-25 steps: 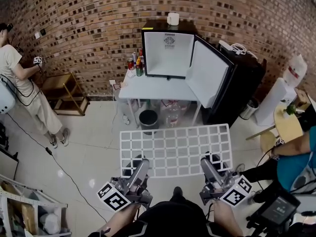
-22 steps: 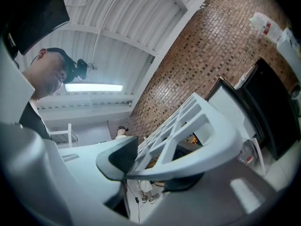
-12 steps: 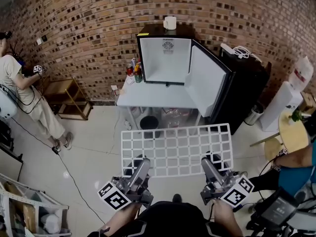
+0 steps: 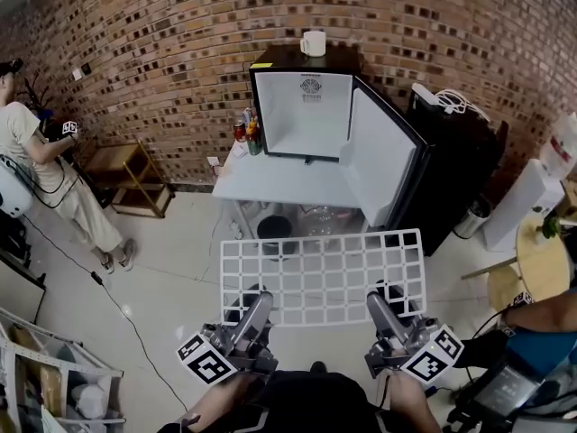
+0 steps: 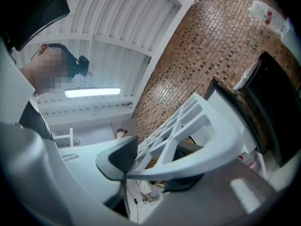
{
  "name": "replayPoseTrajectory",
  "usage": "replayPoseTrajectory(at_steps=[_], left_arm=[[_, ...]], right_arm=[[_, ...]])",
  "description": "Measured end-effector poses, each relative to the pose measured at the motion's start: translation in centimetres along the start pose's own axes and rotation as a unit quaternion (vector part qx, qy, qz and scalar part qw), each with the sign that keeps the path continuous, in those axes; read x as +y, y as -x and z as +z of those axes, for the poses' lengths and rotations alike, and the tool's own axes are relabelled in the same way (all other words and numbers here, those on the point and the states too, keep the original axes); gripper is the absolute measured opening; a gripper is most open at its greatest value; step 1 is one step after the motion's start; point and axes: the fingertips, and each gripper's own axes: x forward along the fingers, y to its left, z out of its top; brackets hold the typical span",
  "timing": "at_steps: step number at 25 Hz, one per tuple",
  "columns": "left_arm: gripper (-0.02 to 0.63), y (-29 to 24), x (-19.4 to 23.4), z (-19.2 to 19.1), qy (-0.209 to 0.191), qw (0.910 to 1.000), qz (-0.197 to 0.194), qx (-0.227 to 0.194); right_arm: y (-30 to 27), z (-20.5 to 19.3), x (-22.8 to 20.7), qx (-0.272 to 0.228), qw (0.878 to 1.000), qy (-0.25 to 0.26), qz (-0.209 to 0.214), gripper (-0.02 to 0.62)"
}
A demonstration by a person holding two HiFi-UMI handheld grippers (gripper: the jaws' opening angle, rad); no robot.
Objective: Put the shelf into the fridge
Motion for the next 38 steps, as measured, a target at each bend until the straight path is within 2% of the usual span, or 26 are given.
replayPoseTrajectory(at_steps=[10,16,21,32,38], left_arm=[[0.143,-3.0,2.0,1.2,-0.002,0.9999,0.009,0.012],[0.141,-4.0,5.7,3.4,0.008,0.9998,0.003,0.017],[0.141,-5.6,8.3,6.9,0.0,0.9998,-0.012,0.018],[0.141,-6.1,15.7,11.1,0.019,0.9998,-0.007,0.009],[0.141,-7.1,18.4,13.4,0.025,0.9994,-0.017,0.014]], right_arm=[[-2.6,0.6,-2.7,-0.001,1.0,-0.018,-0.004,0.173],[-6.4,-0.5,-3.8,-0.002,1.0,-0.013,-0.014,0.173],[-10.6,-0.5,-4.3,-0.009,1.0,-0.008,-0.021,0.173],[-18.5,-3.3,-5.8,0.009,1.0,-0.003,-0.028,0.173],[-21.8,-3.8,-6.3,0.005,0.999,0.001,-0.039,0.173]])
